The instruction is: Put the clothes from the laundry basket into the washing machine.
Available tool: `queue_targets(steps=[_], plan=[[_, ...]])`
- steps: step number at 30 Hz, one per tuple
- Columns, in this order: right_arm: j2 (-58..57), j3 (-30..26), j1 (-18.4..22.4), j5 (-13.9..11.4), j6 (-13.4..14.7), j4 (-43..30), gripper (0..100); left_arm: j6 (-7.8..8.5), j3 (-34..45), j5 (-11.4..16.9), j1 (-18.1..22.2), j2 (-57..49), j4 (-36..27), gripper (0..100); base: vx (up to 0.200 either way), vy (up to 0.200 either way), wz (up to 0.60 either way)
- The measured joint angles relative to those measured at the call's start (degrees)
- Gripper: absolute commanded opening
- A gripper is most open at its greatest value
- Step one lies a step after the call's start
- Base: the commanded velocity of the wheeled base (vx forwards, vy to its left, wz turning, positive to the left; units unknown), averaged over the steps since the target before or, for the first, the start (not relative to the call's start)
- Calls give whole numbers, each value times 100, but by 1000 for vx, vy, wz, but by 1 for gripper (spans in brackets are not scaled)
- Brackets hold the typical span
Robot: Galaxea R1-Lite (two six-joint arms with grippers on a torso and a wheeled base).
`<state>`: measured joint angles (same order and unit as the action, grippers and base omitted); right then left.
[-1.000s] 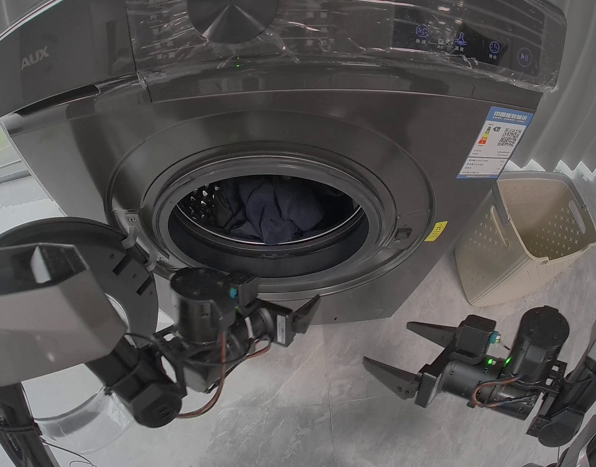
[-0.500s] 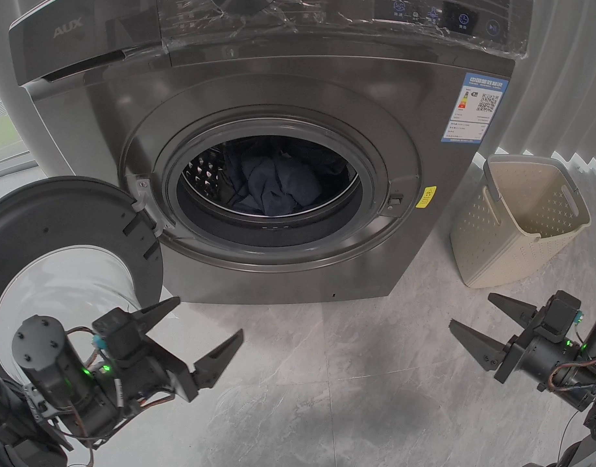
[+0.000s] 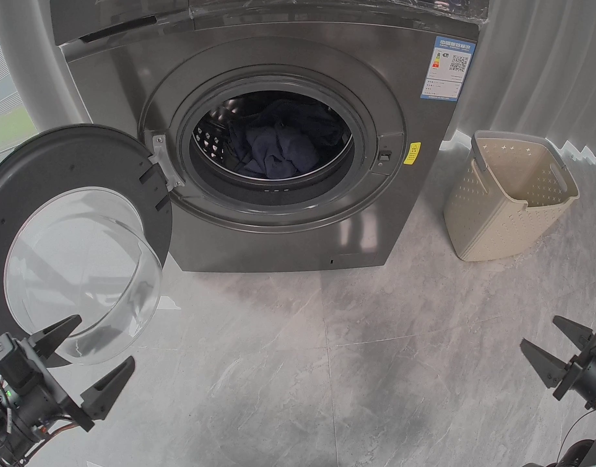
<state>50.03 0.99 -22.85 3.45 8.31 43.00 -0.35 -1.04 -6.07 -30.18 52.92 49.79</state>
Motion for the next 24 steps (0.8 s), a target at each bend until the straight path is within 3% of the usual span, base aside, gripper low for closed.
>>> queue_targets(steps=[5,10,14,19,24], plan=[[-1343,0,555,-77,-90,-1204,100,-20,5,233,707,-1414,-1287,100,-200,0,0],[-2721,0,1102,-245,-165,-2712,100,-57,5,411,1426,-2749,-2850,100,0,0,0],[-3579,0,1651,-396,-229,-3660,100,-210,5,462,1855,-3600,-4000,100,0,0,0],[-4307,0,2294,-475,-433,-4009,100,-495,5,375,2239,-4264,-4443,100,0,0,0],[-4687,2,2377,-366,-532,-4155,100,-497,2,484,2804,-4754,-4534,100,0,0,0]])
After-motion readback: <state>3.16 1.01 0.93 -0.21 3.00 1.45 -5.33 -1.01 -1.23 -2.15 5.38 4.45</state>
